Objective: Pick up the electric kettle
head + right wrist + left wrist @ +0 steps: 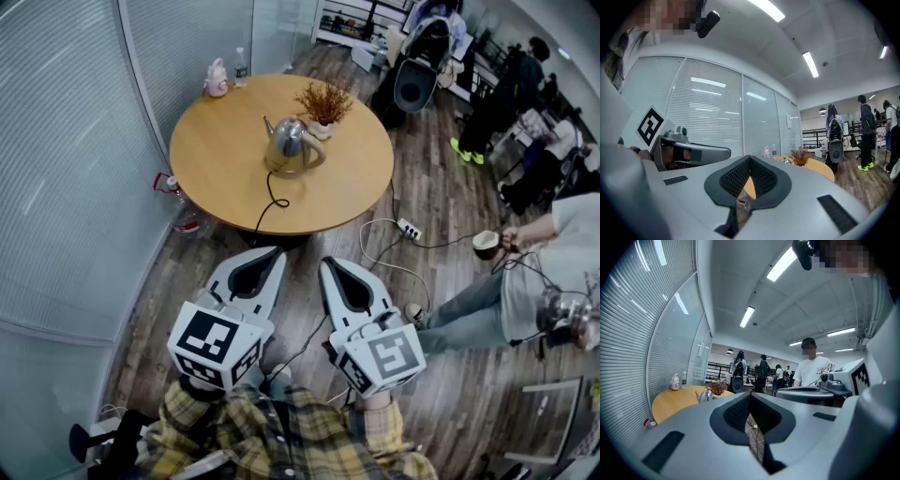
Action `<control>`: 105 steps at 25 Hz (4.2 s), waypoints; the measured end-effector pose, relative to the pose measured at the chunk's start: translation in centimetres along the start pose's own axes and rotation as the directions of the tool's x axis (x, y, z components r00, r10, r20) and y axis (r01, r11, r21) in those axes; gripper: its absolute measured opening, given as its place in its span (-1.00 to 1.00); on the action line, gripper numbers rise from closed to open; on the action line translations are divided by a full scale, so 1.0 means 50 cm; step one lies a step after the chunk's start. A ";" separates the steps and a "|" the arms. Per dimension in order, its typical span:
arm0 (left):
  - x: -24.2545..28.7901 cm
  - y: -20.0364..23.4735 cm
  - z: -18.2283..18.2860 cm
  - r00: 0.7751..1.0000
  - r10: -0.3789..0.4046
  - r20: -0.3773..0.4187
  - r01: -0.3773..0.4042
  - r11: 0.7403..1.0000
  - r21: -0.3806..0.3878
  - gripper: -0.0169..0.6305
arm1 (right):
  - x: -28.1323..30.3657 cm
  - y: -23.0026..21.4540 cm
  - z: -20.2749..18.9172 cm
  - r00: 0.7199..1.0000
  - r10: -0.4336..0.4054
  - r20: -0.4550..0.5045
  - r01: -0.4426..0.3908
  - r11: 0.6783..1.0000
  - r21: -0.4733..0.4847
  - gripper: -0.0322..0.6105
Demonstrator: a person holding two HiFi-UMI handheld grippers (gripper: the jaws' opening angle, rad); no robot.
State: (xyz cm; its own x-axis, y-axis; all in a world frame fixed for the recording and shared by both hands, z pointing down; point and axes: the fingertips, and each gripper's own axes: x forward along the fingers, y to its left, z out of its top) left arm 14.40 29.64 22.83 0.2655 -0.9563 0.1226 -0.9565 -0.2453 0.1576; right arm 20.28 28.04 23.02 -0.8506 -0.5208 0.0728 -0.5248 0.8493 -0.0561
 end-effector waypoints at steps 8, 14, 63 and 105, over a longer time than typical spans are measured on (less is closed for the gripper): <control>0.015 -0.024 -0.005 1.000 0.016 0.004 -0.016 1.000 0.003 -0.94 | -0.017 -0.025 -0.003 1.000 0.009 0.004 -0.009 1.000 0.004 -0.80; 0.006 -0.019 -0.015 0.999 0.037 0.001 -0.037 0.999 -0.003 -0.94 | -0.017 -0.023 -0.017 1.000 0.019 -0.005 -0.019 1.000 0.015 -0.80; 0.399 0.498 0.080 0.994 -0.110 -0.027 0.110 0.994 -0.001 -0.94 | 0.562 -0.244 -0.013 0.985 -0.163 -0.063 0.166 0.986 0.031 -0.80; 0.755 0.620 0.105 0.958 -0.275 -0.086 0.275 0.961 -0.012 -0.94 | 0.721 -0.578 -0.018 0.892 -0.447 -0.061 0.449 0.893 0.018 -0.79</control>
State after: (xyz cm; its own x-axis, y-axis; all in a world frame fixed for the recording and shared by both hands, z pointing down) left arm -5.89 -14.88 27.22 0.5275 -0.8346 0.1585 -0.8452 -0.4967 0.1973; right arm 4.81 -15.21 28.17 -0.5224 -0.8392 0.1512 -0.8513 0.5235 -0.0358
